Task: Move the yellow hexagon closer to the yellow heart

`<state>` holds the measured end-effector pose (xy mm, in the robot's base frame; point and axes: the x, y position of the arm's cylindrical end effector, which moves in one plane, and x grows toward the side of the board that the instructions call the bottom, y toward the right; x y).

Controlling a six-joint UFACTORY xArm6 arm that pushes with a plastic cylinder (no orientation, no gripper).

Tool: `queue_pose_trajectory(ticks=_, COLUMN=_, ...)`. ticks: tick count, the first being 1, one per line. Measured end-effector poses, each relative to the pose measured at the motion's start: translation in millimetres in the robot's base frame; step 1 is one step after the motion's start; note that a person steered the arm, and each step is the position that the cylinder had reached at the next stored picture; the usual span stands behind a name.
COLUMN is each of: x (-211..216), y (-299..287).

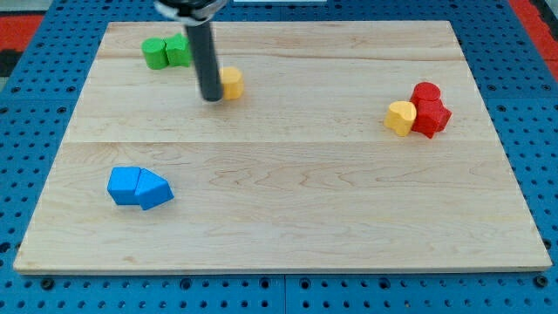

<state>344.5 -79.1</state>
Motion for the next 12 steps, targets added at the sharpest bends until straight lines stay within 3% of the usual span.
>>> queue_pose_trajectory(ticks=1, x=-13.7, y=-1.7)
queue_pose_trajectory(ticks=2, x=-39.7, y=-44.0)
queue_pose_trajectory(ticks=3, x=-56.0, y=-3.9)
queue_pose_trajectory(ticks=4, x=-55.4, y=57.6)
queue_pose_trajectory(ticks=5, x=-29.9, y=54.4)
queue_pose_trajectory(ticks=6, x=-29.6, y=-1.4)
queue_pose_trajectory(ticks=7, x=-8.1, y=5.4)
queue_pose_trajectory(ticks=8, x=7.2, y=37.2)
queue_pose_trajectory(ticks=12, x=-24.6, y=126.9)
